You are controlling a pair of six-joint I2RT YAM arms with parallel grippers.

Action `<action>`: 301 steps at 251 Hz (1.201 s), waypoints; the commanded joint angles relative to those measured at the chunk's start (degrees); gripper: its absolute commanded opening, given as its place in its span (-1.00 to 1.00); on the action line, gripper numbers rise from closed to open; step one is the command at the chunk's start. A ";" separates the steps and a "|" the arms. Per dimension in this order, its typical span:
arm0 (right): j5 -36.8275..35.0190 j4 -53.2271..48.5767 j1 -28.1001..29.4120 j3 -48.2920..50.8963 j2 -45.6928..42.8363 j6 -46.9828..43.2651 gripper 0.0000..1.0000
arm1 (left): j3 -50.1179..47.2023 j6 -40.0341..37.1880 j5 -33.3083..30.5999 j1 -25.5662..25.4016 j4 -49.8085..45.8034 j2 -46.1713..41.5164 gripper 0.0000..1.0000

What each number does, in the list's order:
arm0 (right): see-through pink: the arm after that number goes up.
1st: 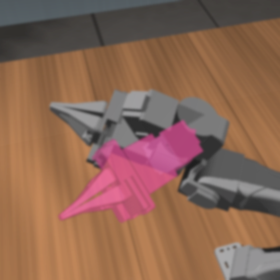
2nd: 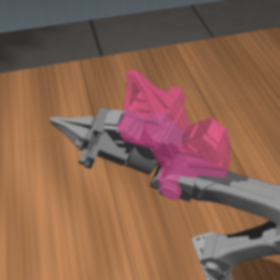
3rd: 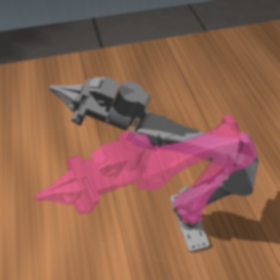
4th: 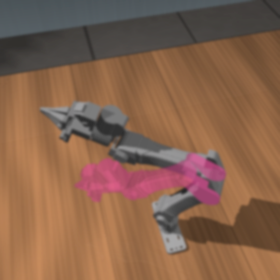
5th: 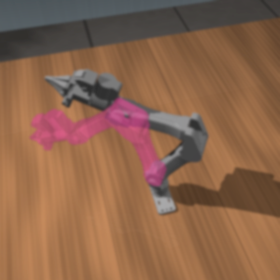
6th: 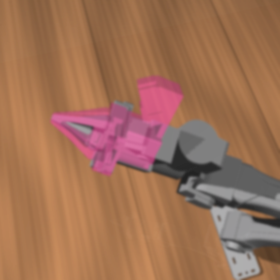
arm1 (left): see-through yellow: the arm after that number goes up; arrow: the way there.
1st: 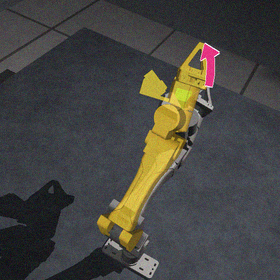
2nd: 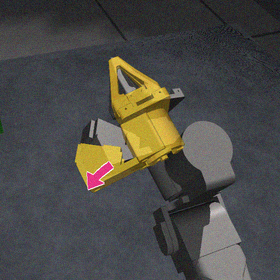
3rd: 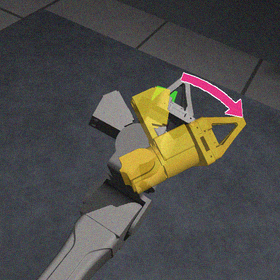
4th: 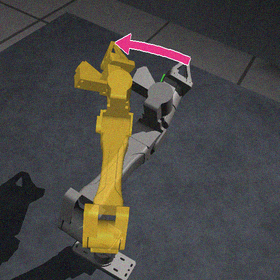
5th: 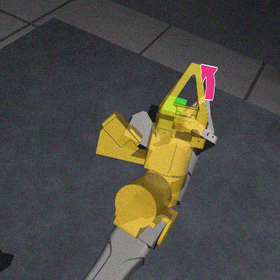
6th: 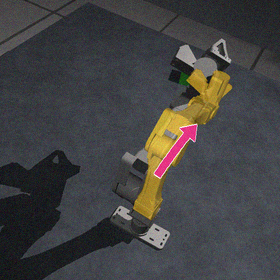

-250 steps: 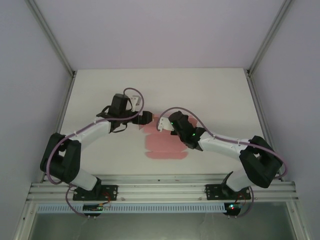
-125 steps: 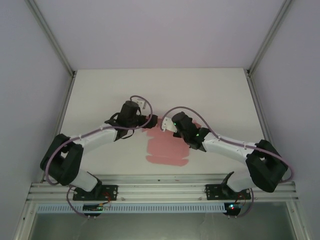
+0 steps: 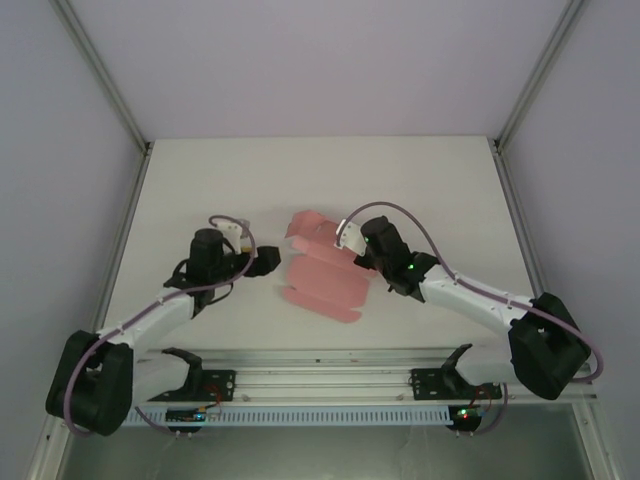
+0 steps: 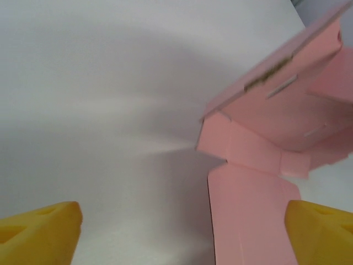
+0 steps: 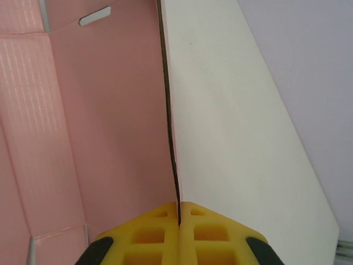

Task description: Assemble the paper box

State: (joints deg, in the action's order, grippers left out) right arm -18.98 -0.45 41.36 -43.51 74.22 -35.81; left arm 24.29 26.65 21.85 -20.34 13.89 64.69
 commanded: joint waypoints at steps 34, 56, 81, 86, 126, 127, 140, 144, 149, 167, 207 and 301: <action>3.08 -1.52 -0.36 -0.26 -1.00 4.43 -1.00 | -0.60 4.98 8.41 0.30 20.40 10.08 0.24; 3.49 -2.10 -0.32 -0.44 -1.17 4.85 -1.00 | 1.00 5.14 10.74 0.30 23.92 15.20 0.15; 3.86 -2.84 -0.52 -0.77 -1.31 5.31 -1.00 | 1.73 6.29 11.14 0.25 28.30 19.31 0.04; 3.72 -2.82 -0.50 -0.81 -1.24 5.39 -1.00 | 1.73 6.49 11.46 0.22 29.29 19.94 0.04; 3.86 -2.78 -0.66 -0.90 -1.35 6.18 -1.00 | 3.14 7.10 14.93 0.04 34.69 25.43 -0.16; 3.86 -2.79 -0.67 -0.94 -1.35 6.19 -1.00 | 3.27 7.14 15.00 0.04 34.70 25.50 -0.17; 3.79 -2.51 -0.76 -1.02 -1.18 6.47 -1.00 | 4.23 7.12 15.96 -0.18 34.80 27.18 -0.25; 3.76 -2.45 -0.76 -1.05 -1.15 6.62 -1.00 | 4.38 7.07 16.30 -0.17 34.99 27.65 -0.28; 3.98 -2.61 -0.90 -1.12 -1.11 6.63 -1.00 | 4.33 7.20 16.61 -0.30 35.61 28.22 -0.33; 3.83 -2.69 -1.11 -1.52 -1.02 7.09 -1.00 | 4.00 7.61 17.75 -0.40 37.78 29.33 -0.54; 3.88 -4.15 -1.80 -2.46 -0.73 7.90 -1.00 | 2.00 7.05 17.10 -0.57 38.67 27.81 -0.70; 3.17 -4.81 -1.65 -3.47 -0.23 9.52 -1.00 | 6.13 -6.24 4.47 -8.70 16.28 17.14 -1.00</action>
State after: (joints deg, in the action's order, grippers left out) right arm -15.35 -4.91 39.81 -44.62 74.13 -28.23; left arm 27.33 28.40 33.23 -24.77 40.69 86.89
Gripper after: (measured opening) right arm 0.061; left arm 0.043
